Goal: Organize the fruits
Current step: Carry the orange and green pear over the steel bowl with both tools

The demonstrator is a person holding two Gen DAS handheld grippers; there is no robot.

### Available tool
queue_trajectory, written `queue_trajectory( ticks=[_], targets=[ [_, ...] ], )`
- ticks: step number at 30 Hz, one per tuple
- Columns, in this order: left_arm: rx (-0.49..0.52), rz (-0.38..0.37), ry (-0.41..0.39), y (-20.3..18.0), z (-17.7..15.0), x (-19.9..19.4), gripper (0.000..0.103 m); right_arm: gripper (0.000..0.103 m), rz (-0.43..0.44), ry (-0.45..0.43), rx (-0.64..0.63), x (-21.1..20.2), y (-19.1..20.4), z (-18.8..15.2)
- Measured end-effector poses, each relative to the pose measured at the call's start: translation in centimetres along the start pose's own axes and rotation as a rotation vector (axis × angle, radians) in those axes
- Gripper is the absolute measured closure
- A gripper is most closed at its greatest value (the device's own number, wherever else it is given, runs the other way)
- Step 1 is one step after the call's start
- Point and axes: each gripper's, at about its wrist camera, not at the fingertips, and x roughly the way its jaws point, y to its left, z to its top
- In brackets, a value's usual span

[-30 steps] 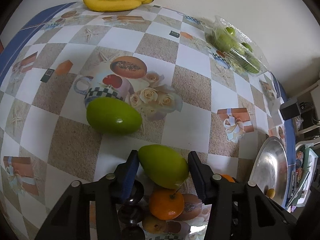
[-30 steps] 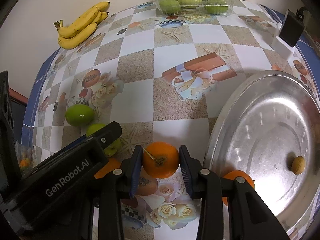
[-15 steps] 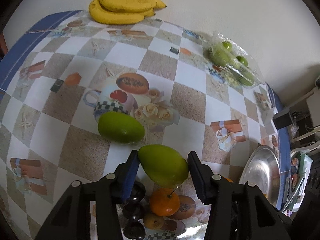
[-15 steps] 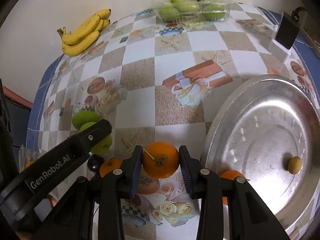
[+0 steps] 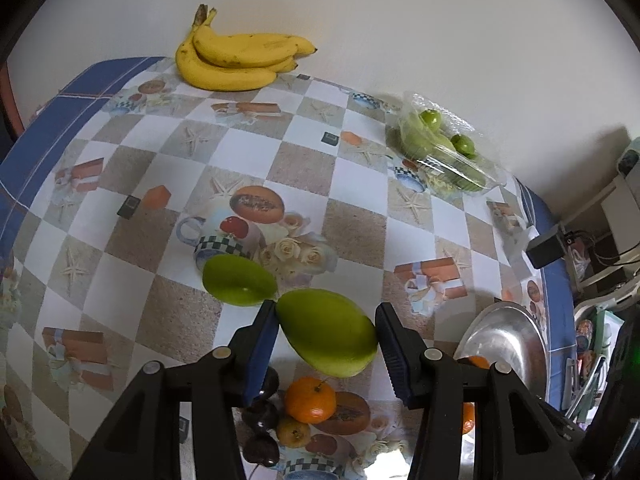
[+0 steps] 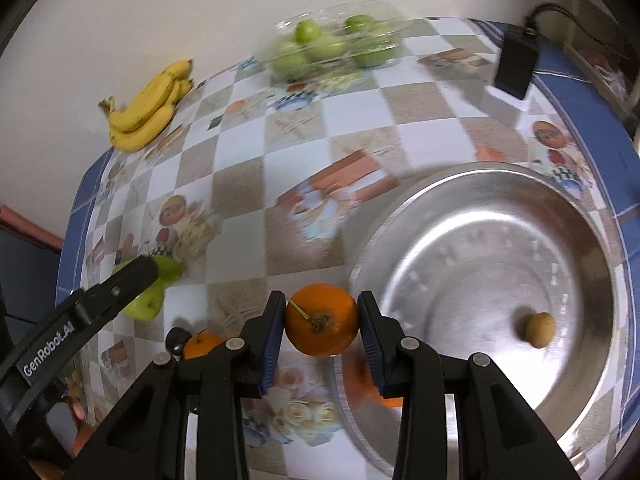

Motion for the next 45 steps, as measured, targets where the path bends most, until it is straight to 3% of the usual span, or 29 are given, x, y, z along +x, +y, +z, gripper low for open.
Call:
queue_trajectory(
  ticks=[11, 19, 30, 45],
  targets=[
    [0.099, -0.012, 0.007, -4.6, -1.5, 0.3, 0.05, 0.065, -0.073, -0.049, 0.133, -2.6, -7.4, 0.8],
    [0.252, -0.034, 0.017, -9.9, -3.8, 0.8, 0.05, 0.065, -0.126, -0.083, 0.215, -4.2, -12.0, 0.9],
    [0.455, -0.041, 0.04, -15.4, -7.3, 3.1, 0.05, 0.064, -0.116, -0.078, 0.207, -3.1, -12.5, 1.2],
    [0.508, -0.027, 0.032, -16.6, -8.1, 5.3, 0.051, 0.064, -0.111, -0.014, 0.201, -0.1, -12.4, 1.1]
  ],
)
